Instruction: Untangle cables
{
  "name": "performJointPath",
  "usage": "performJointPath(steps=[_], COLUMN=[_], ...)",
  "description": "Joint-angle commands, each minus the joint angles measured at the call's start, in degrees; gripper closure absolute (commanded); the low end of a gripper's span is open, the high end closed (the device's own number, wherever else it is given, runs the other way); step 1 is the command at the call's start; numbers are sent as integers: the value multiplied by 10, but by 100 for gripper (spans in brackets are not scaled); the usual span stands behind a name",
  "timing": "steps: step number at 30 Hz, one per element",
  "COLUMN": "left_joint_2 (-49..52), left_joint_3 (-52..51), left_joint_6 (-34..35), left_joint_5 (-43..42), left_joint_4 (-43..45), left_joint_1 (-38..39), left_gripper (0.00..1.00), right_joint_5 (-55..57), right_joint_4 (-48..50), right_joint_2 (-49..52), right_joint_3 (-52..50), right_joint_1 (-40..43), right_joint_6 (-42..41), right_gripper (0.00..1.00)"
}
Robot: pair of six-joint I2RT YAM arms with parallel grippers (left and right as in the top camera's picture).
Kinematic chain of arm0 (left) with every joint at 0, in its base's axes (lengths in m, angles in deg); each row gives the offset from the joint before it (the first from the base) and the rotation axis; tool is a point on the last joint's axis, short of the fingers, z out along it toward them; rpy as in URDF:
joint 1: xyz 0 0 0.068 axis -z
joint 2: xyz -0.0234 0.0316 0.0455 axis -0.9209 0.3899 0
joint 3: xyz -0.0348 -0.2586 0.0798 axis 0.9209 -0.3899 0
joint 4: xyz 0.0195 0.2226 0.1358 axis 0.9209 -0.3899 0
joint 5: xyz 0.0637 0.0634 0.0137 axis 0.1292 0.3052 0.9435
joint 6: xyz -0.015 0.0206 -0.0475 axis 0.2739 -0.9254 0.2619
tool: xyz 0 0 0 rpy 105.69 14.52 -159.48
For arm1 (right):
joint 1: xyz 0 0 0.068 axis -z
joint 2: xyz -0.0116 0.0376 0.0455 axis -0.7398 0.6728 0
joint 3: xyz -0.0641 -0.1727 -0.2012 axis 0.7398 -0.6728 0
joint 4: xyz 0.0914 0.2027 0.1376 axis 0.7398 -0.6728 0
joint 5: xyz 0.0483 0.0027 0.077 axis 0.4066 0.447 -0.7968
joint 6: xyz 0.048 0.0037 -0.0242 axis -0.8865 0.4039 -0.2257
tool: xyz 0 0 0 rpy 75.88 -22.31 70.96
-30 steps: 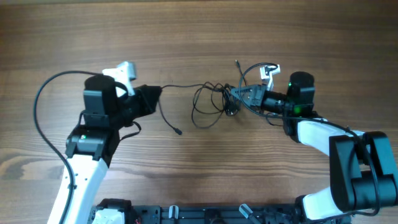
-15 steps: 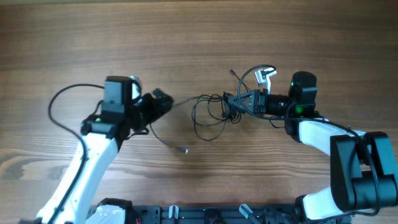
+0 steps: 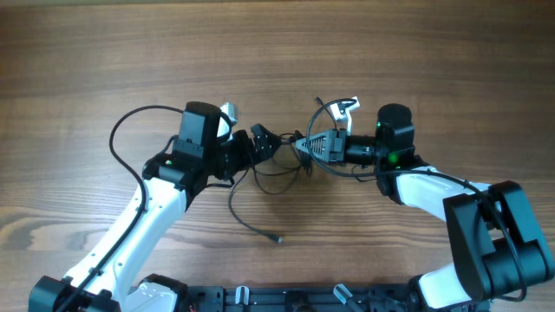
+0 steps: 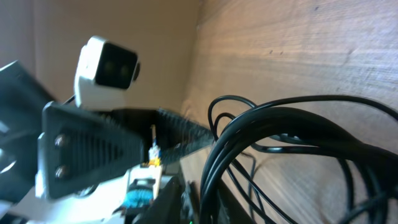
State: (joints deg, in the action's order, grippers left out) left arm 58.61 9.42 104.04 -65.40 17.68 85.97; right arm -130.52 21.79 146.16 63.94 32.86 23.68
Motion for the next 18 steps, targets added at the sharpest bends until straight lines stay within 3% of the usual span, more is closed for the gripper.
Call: performJointPath(steps=[1,2,3,4,5,12,18], left_joint_2=[1,1,1,1,1,1,1], left_joint_3=[2,2,2,2,2,2,2], left_joint_6=[-1,-1,-1,-1,-1,54,58], left_joint_5=[-9,-8,-8,-8,-8,-9,16], left_joint_4=[1,-1,-1,-1,-1,11,87], left_joint_1=[6,6,6,6,6,12,63], left_gripper=[9,10,11,11,12,15,17], right_joint_5=[64,70,71,73,77,177,170], right_joint_4=[2,3,5,6,6,-52,-128], right_joint_2=[-11,-11,-11,-11,-11,-12,-27], right_joint_3=[6,6,6,6,6,6,6], right_joint_1=[-1,3,8,17,26,132,181], right_joint_6=[1,-1,-1,1,2,61,101], right_gripper=[76,68,50,16,0,0,0])
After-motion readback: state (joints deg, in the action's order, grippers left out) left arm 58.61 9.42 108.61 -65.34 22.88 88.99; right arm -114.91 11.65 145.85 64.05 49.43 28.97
